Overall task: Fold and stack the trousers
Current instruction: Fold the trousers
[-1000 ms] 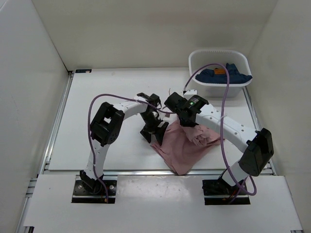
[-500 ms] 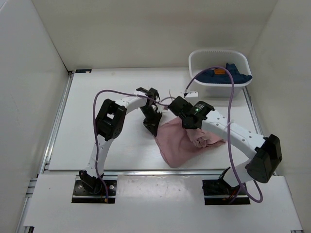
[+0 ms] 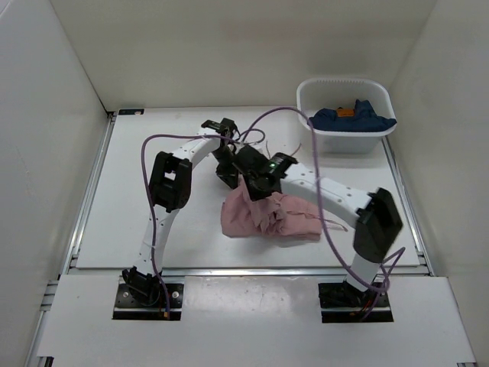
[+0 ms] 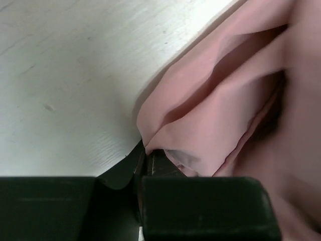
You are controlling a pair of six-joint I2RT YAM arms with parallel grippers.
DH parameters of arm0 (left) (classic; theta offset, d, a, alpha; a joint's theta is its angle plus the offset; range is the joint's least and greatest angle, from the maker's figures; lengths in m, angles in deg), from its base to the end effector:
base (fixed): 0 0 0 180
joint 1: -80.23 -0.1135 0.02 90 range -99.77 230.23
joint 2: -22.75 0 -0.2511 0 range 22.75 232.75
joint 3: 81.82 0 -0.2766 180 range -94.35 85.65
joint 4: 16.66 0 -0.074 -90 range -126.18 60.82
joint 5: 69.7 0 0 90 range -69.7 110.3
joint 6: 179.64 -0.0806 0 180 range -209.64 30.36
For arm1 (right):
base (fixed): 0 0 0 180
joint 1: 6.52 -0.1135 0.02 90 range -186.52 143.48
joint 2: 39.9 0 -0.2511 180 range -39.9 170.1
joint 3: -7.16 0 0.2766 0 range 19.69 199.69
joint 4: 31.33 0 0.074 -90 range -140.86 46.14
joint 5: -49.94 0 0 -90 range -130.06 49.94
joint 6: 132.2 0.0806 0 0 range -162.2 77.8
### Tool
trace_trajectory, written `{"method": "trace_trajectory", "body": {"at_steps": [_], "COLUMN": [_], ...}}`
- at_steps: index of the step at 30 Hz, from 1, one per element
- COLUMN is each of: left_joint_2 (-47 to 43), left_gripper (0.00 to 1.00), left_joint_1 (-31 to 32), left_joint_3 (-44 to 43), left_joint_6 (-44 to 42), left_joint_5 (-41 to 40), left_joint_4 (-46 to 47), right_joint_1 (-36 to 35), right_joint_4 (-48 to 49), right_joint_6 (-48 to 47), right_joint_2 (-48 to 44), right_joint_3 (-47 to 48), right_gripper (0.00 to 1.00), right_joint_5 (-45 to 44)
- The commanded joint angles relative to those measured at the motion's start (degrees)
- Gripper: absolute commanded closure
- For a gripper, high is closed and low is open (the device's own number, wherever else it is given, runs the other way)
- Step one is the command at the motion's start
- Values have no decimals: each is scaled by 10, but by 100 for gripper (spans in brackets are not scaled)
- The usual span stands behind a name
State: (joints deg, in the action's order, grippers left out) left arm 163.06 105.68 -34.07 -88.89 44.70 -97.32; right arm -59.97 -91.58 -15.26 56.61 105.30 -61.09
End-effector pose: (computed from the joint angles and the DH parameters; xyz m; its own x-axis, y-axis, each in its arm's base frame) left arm 0.4285 -0.2408 0.0877 -0.9079 0.4189 -0.0169 0.3878 0.8239 -0.4133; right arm 0.2630 0.3062 0.2434 -0.7425 -0.2916 -0.6030 -0.3389 0.9401 -0.0372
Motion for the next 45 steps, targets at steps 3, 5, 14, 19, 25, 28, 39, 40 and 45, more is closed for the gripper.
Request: {"method": "trace_trajectory", "body": {"at_steps": [3,5,14,19,25,28,39,40,45], "left_joint_2": [-8,-14,-71,-158,-301,-367,-395,-386,-384], "left_gripper": [86,86,52,37,37,45,53,53,45], "left_joint_1": [-19,-25,-112,-129,-99,-55,48,48,48], "left_joint_3": [-18,-18,-49,-47,33,147,458,458,423], "left_joint_6": [-8,-8,-8,-8,-8,-8,-8,-8,-8], "left_joint_5": [-61,-89,-249,-327,-291,-164,-158,-158,-164], "left_joint_4": [3,9,30,74,106,106,174,174,174], "right_joint_1": [-9,-24,-57,-3,38,62,142,142,142], "right_joint_4": [29,29,44,42,74,80,148,148,118], "right_joint_6": [-53,-69,-50,55,132,149,212,212,212], "right_joint_2": [101,132,73,-9,-53,-58,-78,-73,-81], "right_joint_3": [111,160,241,93,-87,-136,-268,-268,-247], "right_gripper": [58,36,14,56,88,93,100,100,100], "right_joint_5": [53,92,62,-10,6,6,49,49,25]}}
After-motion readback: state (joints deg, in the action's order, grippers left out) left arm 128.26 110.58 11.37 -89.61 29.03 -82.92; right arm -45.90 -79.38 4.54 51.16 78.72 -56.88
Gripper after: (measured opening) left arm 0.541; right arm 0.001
